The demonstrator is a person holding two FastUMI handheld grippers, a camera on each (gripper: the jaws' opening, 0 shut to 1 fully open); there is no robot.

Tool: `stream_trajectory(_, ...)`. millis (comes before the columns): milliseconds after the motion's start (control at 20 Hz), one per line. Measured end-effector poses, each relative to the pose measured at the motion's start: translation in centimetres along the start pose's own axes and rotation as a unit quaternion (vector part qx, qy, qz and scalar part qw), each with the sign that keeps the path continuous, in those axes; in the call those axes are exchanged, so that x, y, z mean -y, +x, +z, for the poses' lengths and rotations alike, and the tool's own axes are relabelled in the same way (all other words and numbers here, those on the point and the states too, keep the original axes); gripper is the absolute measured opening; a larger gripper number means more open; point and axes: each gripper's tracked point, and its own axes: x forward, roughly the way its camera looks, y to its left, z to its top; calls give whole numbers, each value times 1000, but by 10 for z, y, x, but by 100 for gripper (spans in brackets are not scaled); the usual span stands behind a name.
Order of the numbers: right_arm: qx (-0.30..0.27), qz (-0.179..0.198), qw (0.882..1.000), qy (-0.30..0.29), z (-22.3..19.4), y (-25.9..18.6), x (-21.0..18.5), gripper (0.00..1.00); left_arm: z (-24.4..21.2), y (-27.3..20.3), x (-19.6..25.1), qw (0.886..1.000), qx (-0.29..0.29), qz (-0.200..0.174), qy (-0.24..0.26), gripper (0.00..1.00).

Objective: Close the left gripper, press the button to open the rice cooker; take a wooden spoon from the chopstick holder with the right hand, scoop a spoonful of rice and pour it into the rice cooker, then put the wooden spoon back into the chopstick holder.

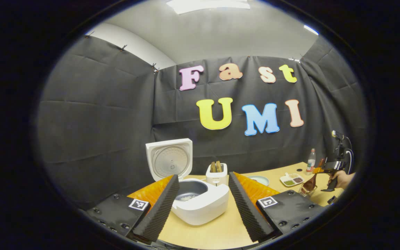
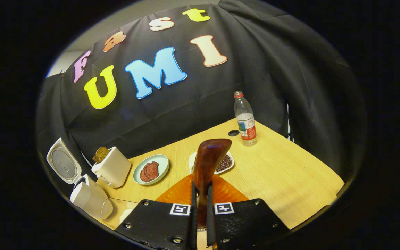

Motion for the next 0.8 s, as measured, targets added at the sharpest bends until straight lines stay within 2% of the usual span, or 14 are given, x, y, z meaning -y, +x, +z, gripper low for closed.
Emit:
stream_trajectory(400,-21,6,999,29,-16,6,9,11,4,9,12,1000,3,-10,-5,98)
stream_trajectory(450,-21,13,999,37,-15,3,6,12,6,10,14,1000,4,-12,-4,98)
stream_trajectory(550,-3,14,999,46,-3,-3,7,21,6,11,17,1000,6,-17,-1,98)
stream_trajectory(600,4,7,999,41,1,-5,10,40,5,13,17,1000,7,-19,-1,98)
stream_trajectory(650,9,-2,1000,29,6,-9,15,42,5,16,19,1000,8,-22,-4,98)
stream_trajectory(700,17,-10,1000,17,13,-15,18,60,5,16,20,1000,7,-25,-9,98)
stream_trajectory(800,43,-33,999,-7,32,-28,27,89,4,22,23,999,8,-30,-19,98)
